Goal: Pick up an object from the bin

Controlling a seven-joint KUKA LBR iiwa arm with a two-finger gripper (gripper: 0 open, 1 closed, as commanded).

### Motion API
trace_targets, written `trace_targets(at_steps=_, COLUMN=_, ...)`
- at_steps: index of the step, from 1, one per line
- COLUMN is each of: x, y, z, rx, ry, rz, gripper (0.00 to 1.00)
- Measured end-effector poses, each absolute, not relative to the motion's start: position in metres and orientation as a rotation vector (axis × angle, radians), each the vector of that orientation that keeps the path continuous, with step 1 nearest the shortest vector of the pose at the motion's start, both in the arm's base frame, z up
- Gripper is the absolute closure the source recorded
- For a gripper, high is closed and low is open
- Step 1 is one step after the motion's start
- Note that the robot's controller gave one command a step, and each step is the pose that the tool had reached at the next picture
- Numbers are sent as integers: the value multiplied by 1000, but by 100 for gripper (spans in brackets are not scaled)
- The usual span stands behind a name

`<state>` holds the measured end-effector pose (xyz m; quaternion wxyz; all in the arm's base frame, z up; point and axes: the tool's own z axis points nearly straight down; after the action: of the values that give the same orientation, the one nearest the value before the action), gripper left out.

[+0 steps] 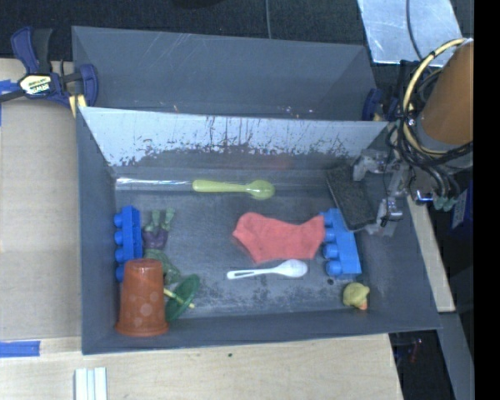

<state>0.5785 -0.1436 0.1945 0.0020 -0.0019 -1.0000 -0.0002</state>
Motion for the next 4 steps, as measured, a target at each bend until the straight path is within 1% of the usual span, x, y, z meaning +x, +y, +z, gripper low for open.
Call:
trace_targets(at_steps=1, x=580, y=-143, z=199, rx=-2, ry=-3146, rz=2, gripper=0)
trace_targets(at_steps=2, x=589, y=-127, z=172, rx=143, ry=-3149, rz=8, gripper=0)
trace_targets(at_steps=3, x=584, y=-73, z=123, rx=229, ry=-3140, rz=3, gripper=0)
trace_targets(at_steps=4, x=562, y=-49, z=101, rx=232, ry=-3140, rz=4, gripper=0)
